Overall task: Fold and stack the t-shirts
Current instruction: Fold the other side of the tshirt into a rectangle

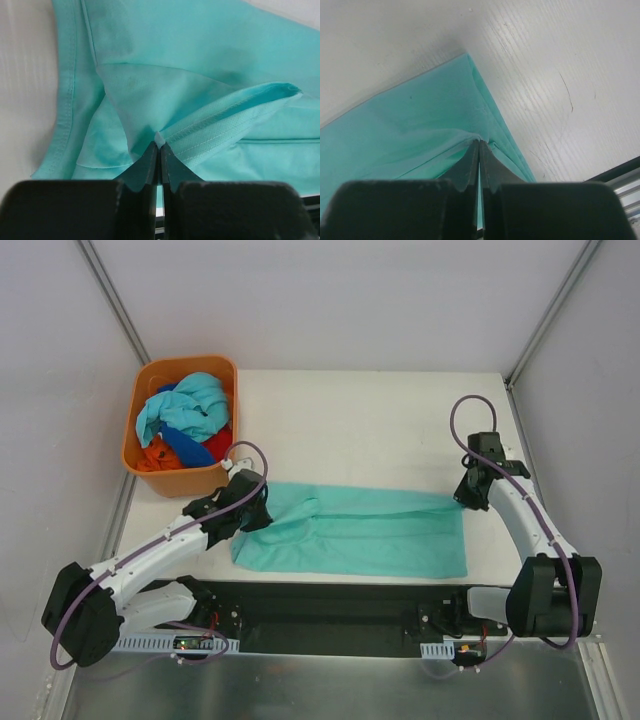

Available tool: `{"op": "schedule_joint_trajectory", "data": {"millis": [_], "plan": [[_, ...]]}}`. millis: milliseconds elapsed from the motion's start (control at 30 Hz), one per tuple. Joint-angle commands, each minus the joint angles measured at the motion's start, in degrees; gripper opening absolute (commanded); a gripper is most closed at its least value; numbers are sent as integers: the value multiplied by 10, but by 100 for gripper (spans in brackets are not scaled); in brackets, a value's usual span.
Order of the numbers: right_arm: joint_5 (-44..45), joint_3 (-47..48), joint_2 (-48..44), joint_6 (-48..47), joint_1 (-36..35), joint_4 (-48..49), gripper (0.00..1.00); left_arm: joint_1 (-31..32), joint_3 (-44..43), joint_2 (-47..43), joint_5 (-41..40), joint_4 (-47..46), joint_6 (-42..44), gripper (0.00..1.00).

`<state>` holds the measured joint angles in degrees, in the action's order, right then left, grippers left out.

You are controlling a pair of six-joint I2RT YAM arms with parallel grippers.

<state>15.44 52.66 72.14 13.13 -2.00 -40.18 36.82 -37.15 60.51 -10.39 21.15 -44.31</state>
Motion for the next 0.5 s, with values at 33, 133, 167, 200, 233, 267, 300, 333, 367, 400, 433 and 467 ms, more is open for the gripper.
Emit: {"op": "schedule_joint_trajectory", "data": {"millis": [33,133,167,200,233,267,300,333,367,400,433,467], "plan": [[15,-14,11,-8,4,-6,4,9,39,-26,28,-24,-33,0],[23,-25,6,-4,4,-15,22,10,54,-41,48,-24,-35,17],[27,-26,4,-4,4,-26,27,10,59,-49,56,-24,-38,27],[30,-30,-7,-2,4,-31,36,11,69,-58,77,-23,-38,34],[39,-32,-13,1,4,-37,43,11,73,-80,86,-23,-38,44],[42,-33,-19,1,4,-51,66,11,76,-93,96,-23,-38,62],[42,-34,-31,1,4,-56,70,12,81,-105,103,-24,-38,69],[37,-34,-38,1,4,-60,74,12,81,-129,124,-24,-39,77],[32,-34,-45,1,4,-65,80,12,81,-138,128,-24,-41,95],[23,-34,-59,-3,4,-65,85,12,72,-146,128,-24,-39,99],[-5,-32,-66,-5,4,-64,92,12,64,-151,123,-24,-35,99],[-22,-30,-76,-7,5,-60,97,12,55,-148,119,-24,-28,99]]}}
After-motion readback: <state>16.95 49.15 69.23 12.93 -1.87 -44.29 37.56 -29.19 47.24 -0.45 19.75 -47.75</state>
